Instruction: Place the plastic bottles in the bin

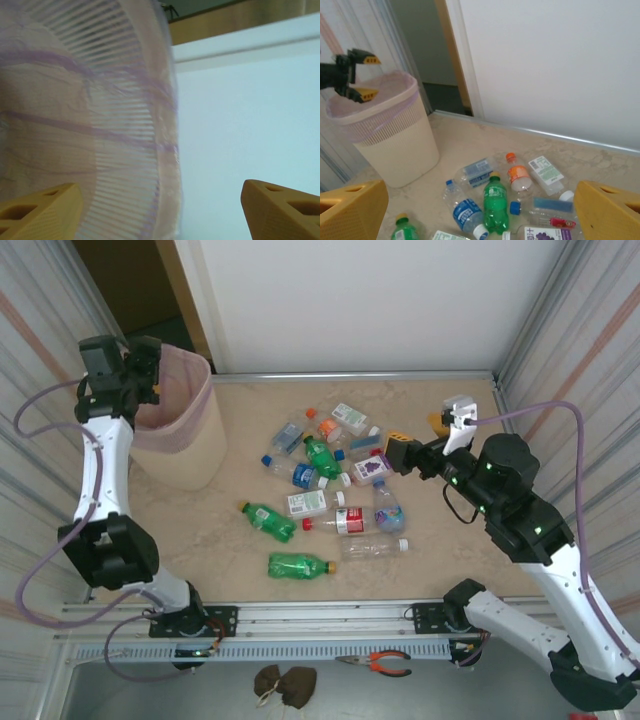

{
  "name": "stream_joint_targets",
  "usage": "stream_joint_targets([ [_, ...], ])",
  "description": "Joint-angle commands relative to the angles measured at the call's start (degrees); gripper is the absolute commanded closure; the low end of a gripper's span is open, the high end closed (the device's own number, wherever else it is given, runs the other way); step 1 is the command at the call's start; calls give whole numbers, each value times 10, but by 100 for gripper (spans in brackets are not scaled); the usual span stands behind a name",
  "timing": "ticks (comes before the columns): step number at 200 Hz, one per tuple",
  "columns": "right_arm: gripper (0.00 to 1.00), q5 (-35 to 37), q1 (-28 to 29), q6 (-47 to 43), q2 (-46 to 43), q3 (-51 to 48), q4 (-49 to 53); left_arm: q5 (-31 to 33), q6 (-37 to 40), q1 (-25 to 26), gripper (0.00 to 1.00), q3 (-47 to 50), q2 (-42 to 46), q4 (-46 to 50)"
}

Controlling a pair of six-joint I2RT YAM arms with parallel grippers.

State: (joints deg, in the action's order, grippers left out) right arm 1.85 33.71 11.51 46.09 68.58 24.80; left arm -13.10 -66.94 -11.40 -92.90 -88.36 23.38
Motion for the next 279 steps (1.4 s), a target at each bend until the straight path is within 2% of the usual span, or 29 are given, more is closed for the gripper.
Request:
stream_joint_targets([
  [1, 6, 5, -4, 9, 8, 10, 34, -26, 68, 10, 17, 27, 48, -28],
  [34, 6, 10, -4, 29, 18, 2, 77, -77, 110, 17, 20, 111, 114, -95],
  [74, 6, 13, -4, 65, 29, -12, 145, -163, 181, 20, 21, 176, 177, -114],
  [102, 7, 14, -4, 87, 37, -30, 184, -193, 223, 18, 21, 243, 230, -127],
  [144, 9, -30, -2, 115, 45, -57, 202, -219, 256, 18, 23, 327, 295, -119],
  [160, 11, -73, 10, 82, 46, -74, 189, -239, 261, 18, 24, 353, 312, -118],
  [191, 11, -102, 58, -7, 66, -93, 174, -279, 294, 18, 25, 392, 337, -99],
  [236, 9, -82, 167, -126, 148, -104, 159, -284, 352, 9, 28, 407, 358, 3],
  [279, 8, -73, 262, -231, 228, -126, 120, -302, 357, 6, 29, 433, 398, 11],
])
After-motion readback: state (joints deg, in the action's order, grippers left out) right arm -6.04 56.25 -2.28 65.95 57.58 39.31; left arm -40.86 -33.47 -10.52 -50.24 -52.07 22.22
